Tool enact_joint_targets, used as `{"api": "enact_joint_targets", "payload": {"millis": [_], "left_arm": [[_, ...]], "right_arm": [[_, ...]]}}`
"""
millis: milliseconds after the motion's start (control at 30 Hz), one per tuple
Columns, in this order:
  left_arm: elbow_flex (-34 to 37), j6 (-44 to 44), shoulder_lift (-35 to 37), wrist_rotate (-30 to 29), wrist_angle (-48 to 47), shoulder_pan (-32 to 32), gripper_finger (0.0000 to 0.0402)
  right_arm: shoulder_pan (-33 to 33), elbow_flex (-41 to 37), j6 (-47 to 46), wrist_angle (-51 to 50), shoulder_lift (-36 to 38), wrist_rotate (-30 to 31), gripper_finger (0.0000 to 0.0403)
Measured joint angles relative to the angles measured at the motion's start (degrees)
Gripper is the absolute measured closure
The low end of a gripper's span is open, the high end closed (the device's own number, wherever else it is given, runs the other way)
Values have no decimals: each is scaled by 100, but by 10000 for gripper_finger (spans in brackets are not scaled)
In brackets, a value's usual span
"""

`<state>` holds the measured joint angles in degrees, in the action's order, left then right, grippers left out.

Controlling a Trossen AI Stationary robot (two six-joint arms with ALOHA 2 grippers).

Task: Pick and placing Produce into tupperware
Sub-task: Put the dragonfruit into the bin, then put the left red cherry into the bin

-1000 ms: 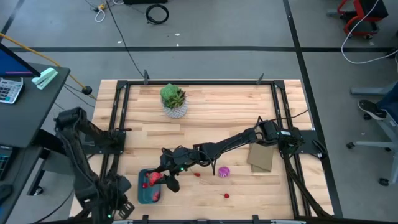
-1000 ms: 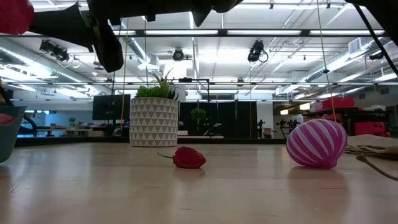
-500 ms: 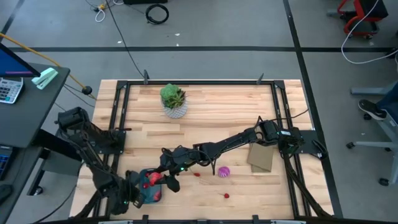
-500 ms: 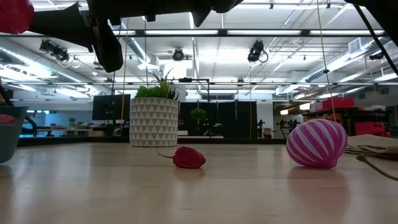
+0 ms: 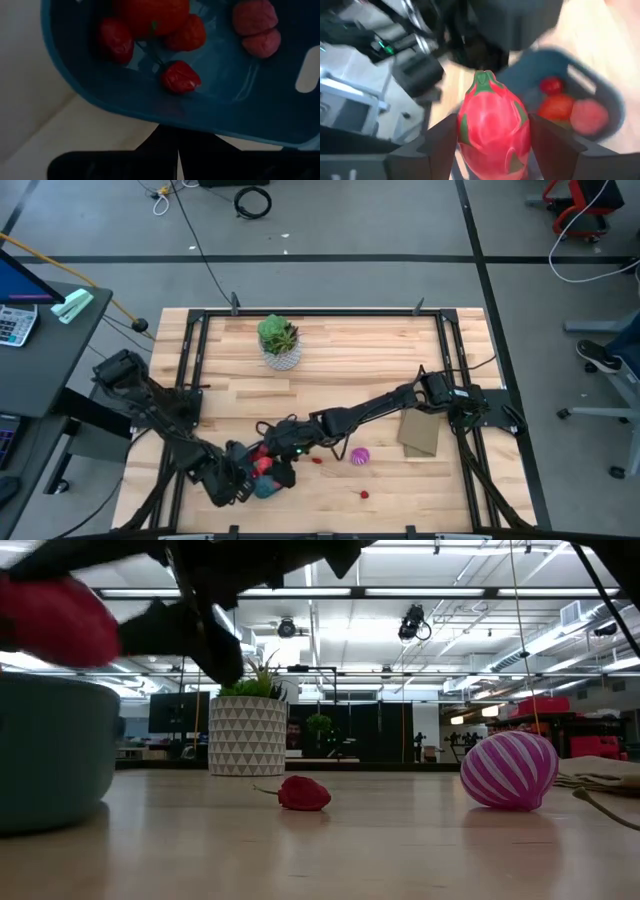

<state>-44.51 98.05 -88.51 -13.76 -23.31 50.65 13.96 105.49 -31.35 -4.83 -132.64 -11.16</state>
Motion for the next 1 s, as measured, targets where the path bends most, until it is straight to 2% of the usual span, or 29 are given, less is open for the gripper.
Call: {"api": "enact_joint_targets", "payload": {"millis": [433,567,733,900,1000], "left_arm": [[0,-1330,438,7,-15,-735,395],[-2,-1556,581,7,-26,-852,395],[-4,-1681,792,85,-44,-938,386],[-4,-1755,1138,181,-68,-940,392],[-13,-1902,1349,180,-67,-940,397]], "right_arm": [[194,-2,309,-577,0,244,138],[135,-4,397,-966,-2,474,124],[20,-4,393,-1042,8,469,114],[-86,-7,90,-1488,334,471,118],[-127,-7,46,-2144,683,473,126]]}}
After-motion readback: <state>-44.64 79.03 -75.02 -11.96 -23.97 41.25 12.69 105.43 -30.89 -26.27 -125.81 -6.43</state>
